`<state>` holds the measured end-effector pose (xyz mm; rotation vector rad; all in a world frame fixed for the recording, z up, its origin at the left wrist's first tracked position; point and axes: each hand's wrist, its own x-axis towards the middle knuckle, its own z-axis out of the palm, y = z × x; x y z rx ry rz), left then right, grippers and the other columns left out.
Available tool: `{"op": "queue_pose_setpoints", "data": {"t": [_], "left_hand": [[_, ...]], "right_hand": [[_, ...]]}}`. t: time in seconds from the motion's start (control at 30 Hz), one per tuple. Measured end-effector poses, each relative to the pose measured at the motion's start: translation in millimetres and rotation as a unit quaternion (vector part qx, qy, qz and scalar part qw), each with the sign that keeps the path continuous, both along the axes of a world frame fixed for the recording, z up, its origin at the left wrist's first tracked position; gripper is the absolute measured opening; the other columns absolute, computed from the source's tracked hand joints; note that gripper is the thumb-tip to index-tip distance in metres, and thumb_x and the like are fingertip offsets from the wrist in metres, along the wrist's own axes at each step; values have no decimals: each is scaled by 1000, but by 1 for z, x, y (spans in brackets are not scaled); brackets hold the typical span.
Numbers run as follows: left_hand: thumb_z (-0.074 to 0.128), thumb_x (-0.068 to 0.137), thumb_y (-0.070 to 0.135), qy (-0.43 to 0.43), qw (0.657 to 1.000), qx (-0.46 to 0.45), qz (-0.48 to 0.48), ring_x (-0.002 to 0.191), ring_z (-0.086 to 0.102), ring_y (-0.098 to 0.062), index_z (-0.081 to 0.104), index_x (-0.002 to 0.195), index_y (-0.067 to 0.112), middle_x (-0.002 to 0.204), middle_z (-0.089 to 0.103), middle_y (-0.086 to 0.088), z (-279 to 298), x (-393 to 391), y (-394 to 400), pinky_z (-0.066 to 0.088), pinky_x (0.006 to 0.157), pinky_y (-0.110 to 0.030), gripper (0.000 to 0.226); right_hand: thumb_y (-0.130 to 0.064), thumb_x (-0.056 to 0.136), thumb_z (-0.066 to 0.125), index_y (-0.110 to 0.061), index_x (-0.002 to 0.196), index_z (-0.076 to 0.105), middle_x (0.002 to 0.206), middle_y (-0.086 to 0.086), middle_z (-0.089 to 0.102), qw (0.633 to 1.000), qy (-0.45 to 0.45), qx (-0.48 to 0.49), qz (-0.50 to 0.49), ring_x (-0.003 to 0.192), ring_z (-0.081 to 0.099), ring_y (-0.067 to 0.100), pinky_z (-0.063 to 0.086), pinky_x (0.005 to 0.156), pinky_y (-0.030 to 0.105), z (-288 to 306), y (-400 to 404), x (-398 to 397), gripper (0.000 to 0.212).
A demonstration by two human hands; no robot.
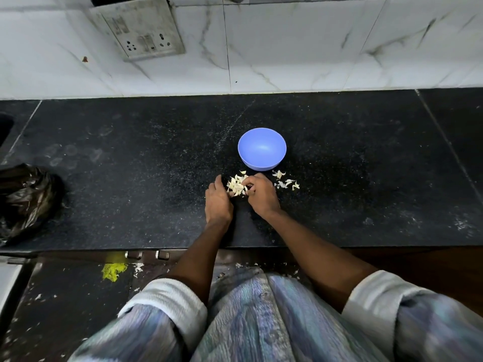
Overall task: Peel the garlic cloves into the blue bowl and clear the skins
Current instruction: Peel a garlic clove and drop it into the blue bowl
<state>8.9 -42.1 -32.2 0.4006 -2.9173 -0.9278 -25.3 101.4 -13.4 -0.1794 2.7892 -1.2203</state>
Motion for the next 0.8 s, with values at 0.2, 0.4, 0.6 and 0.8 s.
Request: {"op": "queue_pose_setpoints", "data": {"t": [0.2,0.4,0.6,0.8], "left_hand": [[43,72,-26,72,994,73,22,107,60,-27,52,138,5,131,48,-18,15,6,9,51,100,-35,73],[58,99,-1,148,981,128,14,93,62,-17,76,106,11,102,69,-3,31,-3,45,51,87,-31,22],[62,87,-16,106,969,221,27,79,70,-4,76,108,12,91,75,4,36,1,73,52,78,-9,37],[74,88,-7,100,954,276,69,80,75,-10,79,107,11,91,79,5,28,14,95,61,79,-22,26]], "right_hand": [[5,90,66,-16,98,75,97,-4,68,998,18,-42,-38,81,65,13,57,78,34,6,9,0,24],[15,84,51,-12,92,75,86,4,76,963,-127,-228,-60,72,68,11,56,64,31,17,27,-3,38],[3,90,69,0,97,76,86,13,78,928,-165,-325,-82,76,73,17,62,74,30,27,56,5,11],[4,89,71,-2,91,75,79,10,77,922,-181,-324,-114,67,69,15,58,65,25,20,73,12,7]]}}
